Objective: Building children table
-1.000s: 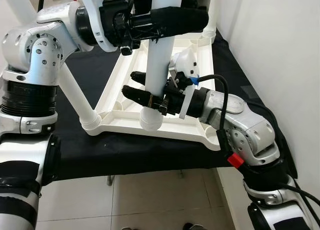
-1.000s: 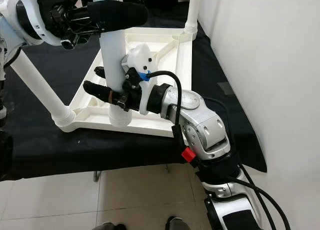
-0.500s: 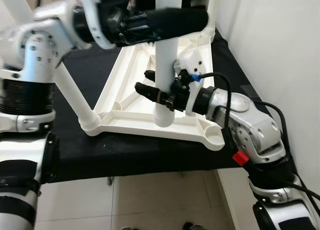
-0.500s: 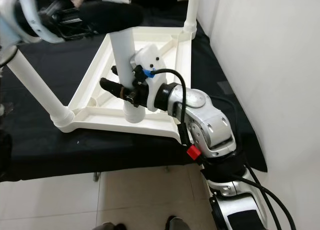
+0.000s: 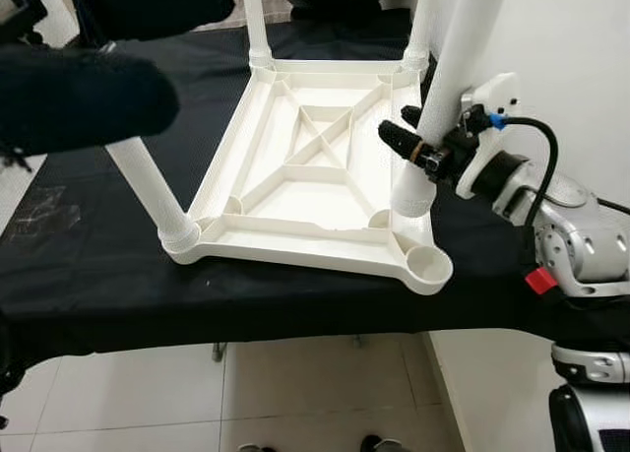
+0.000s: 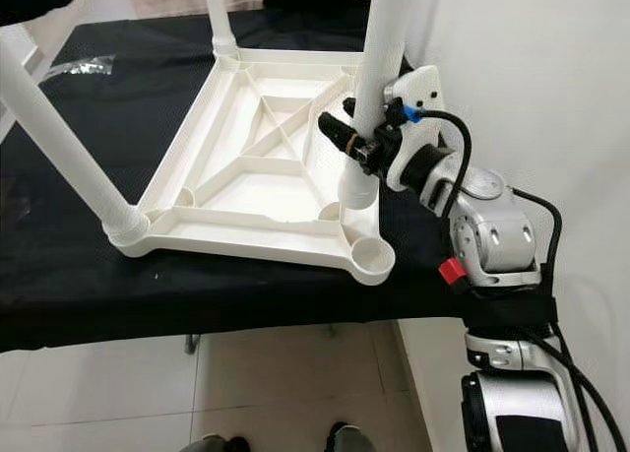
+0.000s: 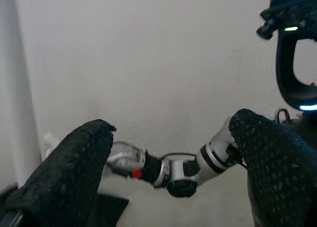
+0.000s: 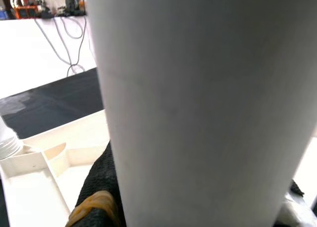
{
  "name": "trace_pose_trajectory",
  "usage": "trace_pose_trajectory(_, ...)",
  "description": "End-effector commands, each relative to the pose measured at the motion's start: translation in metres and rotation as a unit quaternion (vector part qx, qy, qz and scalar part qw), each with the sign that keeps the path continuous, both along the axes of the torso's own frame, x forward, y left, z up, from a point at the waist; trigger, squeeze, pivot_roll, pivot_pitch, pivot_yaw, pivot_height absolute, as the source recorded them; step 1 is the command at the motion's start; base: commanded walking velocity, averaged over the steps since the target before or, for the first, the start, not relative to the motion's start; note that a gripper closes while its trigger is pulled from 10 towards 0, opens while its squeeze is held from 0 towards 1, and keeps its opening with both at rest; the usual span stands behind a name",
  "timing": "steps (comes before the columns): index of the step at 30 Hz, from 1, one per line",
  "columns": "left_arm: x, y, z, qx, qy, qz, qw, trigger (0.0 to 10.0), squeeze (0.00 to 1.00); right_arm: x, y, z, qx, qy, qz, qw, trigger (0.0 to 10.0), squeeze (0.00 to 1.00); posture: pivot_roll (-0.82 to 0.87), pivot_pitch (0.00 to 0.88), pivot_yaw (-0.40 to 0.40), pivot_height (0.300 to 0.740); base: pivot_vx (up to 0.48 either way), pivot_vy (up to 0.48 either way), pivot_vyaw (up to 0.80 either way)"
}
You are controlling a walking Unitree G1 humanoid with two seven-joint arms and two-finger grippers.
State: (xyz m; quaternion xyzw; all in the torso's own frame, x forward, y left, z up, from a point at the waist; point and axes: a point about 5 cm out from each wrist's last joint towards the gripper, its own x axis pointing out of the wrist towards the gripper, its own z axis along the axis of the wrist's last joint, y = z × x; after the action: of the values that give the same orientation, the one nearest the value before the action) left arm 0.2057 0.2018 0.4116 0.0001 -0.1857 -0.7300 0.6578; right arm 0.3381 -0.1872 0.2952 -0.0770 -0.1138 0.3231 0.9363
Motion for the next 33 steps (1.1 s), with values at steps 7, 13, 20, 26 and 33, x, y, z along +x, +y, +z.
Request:
trace_pose_trajectory(7,0.010,-0.026,-0.107,0.068,0.146,0.088,0.983,10.0,0.00,-0.037,-0.016,-0.001,0.019,-0.032,0.237,0.971,10.0,0.00,0.00,0.285,0.021,0.740,0.000,0.000,0.00)
trace_pose_trajectory(13,-0.003,-0.067,-0.196,0.125,0.248,0.116,0.954,10.0,0.00,-0.033,-0.037,-0.009,-0.027,0.014,0.290,0.957,10.0,0.00,0.04,0.328,0.022,0.740,0.000,0.000,0.00)
trace_pose_trajectory(20,-0.046,-0.079,-0.232,0.126,0.287,0.162,0.936,10.0,0.00,-0.028,-0.058,0.001,-0.098,0.021,0.290,0.952,10.0,0.00,0.09,0.365,0.045,0.740,0.000,0.000,0.00)
trace_pose_trajectory(26,-0.072,-0.091,-0.245,0.152,0.234,0.207,0.938,10.0,0.00,-0.049,-0.044,0.016,-0.032,-0.019,0.403,0.914,10.0,0.00,0.11,0.376,0.079,0.740,0.000,0.000,0.00)
trace_pose_trajectory(33,-0.067,-0.089,-0.245,0.178,0.149,0.273,0.933,10.0,0.00,-0.061,-0.036,0.015,0.004,-0.028,0.450,0.892,10.0,0.00,0.12,0.378,0.101,0.740,0.000,0.000,0.00)
